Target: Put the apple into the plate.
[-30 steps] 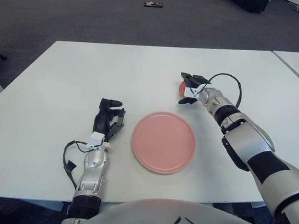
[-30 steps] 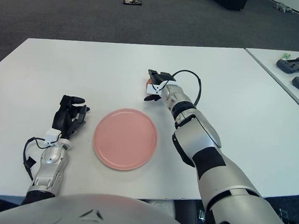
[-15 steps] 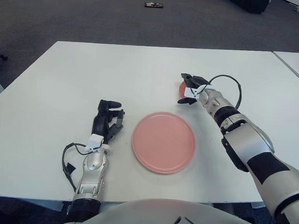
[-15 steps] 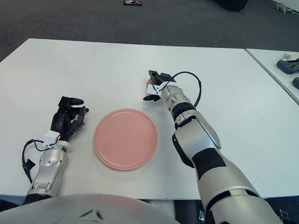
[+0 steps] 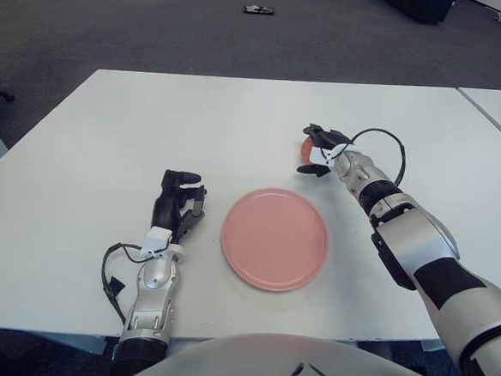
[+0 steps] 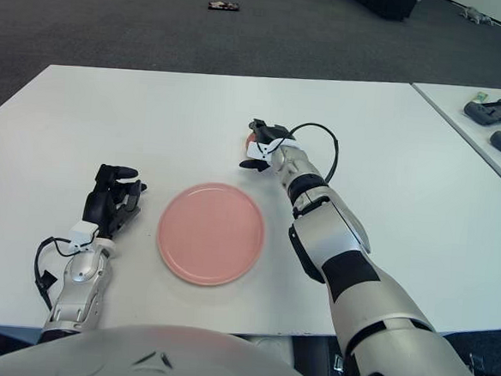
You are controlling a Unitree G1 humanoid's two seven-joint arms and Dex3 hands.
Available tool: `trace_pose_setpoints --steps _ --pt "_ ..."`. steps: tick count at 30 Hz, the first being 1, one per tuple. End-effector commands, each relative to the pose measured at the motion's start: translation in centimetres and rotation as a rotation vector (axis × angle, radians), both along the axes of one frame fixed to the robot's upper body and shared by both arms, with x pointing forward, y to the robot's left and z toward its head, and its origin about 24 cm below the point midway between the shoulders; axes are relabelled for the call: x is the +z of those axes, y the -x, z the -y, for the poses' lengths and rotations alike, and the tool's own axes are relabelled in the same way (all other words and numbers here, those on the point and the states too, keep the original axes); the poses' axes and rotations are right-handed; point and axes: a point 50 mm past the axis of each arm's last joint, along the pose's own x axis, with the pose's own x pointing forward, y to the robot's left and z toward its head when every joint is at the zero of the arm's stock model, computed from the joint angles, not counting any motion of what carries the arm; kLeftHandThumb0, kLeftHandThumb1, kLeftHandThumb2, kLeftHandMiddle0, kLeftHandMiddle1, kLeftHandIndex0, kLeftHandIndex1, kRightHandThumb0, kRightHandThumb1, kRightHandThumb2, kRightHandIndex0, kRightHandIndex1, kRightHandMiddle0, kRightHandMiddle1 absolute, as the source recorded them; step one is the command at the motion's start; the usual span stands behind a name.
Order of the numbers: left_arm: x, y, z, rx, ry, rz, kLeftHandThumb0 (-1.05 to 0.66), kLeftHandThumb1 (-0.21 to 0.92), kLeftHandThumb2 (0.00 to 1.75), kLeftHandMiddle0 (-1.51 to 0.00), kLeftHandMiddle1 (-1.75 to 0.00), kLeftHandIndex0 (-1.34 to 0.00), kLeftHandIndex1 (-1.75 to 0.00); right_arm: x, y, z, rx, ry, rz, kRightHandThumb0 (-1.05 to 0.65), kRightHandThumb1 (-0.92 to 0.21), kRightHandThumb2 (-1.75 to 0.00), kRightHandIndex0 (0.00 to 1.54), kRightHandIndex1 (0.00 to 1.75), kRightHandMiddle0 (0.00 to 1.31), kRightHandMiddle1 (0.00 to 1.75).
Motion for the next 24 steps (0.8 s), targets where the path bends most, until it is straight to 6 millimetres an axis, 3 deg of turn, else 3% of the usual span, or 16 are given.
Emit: trace_pose_setpoints --steps 1,5,6,9,15,24 --pt "0.14 -0.01 -0.13 0.011 -0.008 -0.006 -0.35 0.92 0.53 -0.38 -1.3 -0.19 -1.75 -2.52 1.37 1.12 -0.045 0.004 -0.099 -0.67 -0.57 -0.85 0.06 1.02 0.0 1.08" --pt "0.12 -0.02 -0.17 0.01 -0.006 -0.011 -0.35 0.92 0.53 -0.39 -1.29 -0.19 -1.75 -2.46 1.33 1.17 -0.058 -0.015 -0.088 -0.56 -0.47 -1.02 0.16 1.26 0.02 1.45" --pt "0.12 -0.02 -0.18 0.01 -0.005 -0.012 -0.35 0.92 0.53 -0.39 -1.28 -0.19 -1.75 -2.44 1.32 1.18 -0.062 -0.021 -0.086 -0.49 -0.54 -0.96 0.19 1.32 0.13 1.55" --pt "0.13 -0.02 -0.19 0.012 -0.006 -0.014 -0.35 0.92 0.53 -0.38 -1.28 -0.19 -1.75 -2.4 1.3 1.18 -0.07 -0.036 -0.08 -0.42 -0.61 -0.91 0.25 1.4 0.29 1.68" --pt "0.16 -0.05 -0.28 0.014 -0.007 -0.017 -0.35 0.92 0.53 -0.38 -1.28 -0.19 -1.75 -2.33 1.27 1.06 -0.09 -0.073 -0.066 -0.41 -0.56 -1.0 0.31 1.39 0.41 1.74" --pt "0.19 0.01 -0.38 0.015 -0.011 -0.019 -0.35 0.92 0.53 -0.37 -1.28 -0.19 -1.75 -2.2 1.23 0.71 -0.105 -0.112 -0.051 -0.41 -0.54 -1.03 0.36 1.27 0.43 1.75"
